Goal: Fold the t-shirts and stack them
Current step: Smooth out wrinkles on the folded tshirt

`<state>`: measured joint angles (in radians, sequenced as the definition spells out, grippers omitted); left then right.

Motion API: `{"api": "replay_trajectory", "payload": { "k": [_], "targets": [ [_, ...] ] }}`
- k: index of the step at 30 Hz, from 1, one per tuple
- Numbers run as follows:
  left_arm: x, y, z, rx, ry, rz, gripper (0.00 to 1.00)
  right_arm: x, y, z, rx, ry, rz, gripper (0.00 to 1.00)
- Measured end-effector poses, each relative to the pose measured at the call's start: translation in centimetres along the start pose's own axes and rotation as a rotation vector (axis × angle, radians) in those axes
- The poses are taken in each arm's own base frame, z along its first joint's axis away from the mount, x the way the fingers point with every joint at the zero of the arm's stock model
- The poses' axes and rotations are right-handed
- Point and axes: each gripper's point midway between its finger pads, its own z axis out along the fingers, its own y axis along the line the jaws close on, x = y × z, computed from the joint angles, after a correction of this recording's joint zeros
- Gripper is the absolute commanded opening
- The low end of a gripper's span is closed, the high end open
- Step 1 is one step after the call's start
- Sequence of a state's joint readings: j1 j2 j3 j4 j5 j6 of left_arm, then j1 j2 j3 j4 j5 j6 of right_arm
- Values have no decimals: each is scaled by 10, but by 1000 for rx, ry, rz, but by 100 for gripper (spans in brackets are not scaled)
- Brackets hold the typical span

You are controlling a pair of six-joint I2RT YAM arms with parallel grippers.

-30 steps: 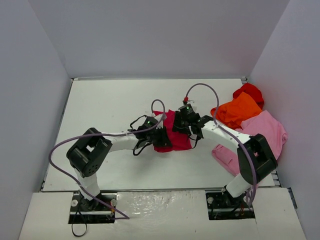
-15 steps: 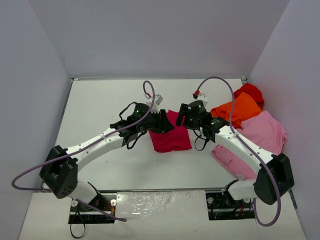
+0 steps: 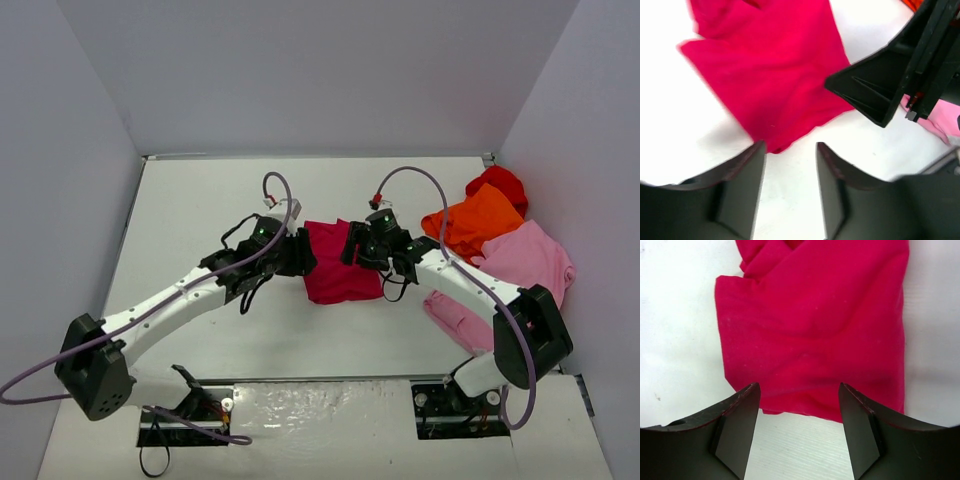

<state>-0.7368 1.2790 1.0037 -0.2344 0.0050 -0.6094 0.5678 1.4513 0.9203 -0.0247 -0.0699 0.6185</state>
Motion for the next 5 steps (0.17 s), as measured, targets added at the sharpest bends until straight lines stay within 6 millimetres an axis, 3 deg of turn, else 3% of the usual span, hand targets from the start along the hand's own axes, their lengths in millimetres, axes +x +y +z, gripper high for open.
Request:
{"api": "replay_trajectory", "payload": {
  "k": [3,5],
  "targets": [
    [-13,9,-14,-48,-62,4,46,-3,6,1,-29,-10,-7,45],
    [-17,16,-22,-75,-98,1,46,-3,9,3,-47,-3,-14,44]
  ]
}}
